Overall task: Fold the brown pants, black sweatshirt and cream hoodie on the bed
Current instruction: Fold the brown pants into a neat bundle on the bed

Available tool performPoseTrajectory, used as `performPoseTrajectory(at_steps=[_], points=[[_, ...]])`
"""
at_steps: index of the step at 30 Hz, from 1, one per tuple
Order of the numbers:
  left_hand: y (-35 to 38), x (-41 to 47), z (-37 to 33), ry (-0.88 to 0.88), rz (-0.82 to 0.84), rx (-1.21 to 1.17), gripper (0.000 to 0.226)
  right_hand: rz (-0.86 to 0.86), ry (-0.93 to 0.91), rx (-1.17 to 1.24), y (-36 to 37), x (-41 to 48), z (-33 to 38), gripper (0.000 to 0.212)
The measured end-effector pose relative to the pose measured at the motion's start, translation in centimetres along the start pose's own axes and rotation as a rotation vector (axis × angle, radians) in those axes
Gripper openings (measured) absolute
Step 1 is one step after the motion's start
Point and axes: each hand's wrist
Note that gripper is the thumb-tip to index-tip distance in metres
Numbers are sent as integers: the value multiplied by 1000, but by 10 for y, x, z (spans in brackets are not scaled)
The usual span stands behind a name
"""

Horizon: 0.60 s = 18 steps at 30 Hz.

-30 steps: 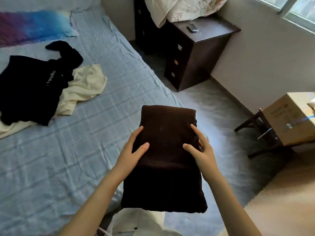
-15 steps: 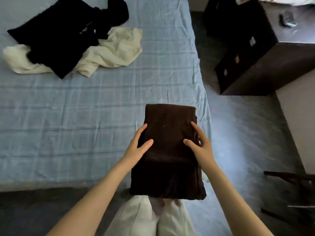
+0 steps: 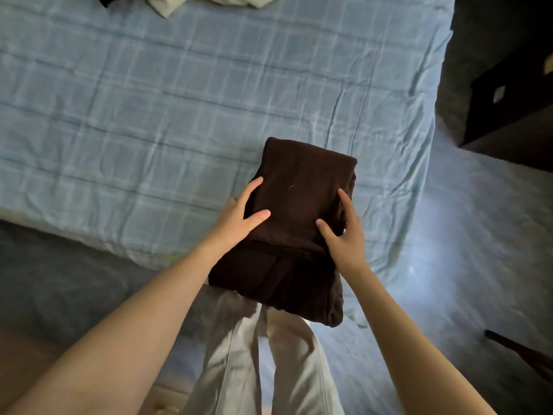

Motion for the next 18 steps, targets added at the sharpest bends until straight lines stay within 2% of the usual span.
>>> performPoseTrajectory(at_steps=[2,4,6,8,10,14,18], points=[[-5,-1,-10,98,-83,264,73,-56,-54,-206,0,0,15,71],[-3,-1,-25,341,-179,524,81,-134,-221,-354,6,0,34,65],[9,-2,-36,560,-204,633,75,-145,-376,-456,19,2,47,60],[23,-6,-32,591,-202,693,62,-101,-430,-598,33,-1,42,58],[35,-9,-15,575,-188,751,62,-76,-417,-671,45,-7,20,58],[57,2,27,621,-208,762,65,-158,-498,-669,68,-3,-32,62],[67,10,43,650,-223,731,66,-196,-563,-661,80,4,-53,65]])
Point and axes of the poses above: each hand's wrist, its own x-axis towards the middle knuckle, its own y-axis out of the palm, z = x × y, and after that the axes turned 11 degrees about -z, right-handed
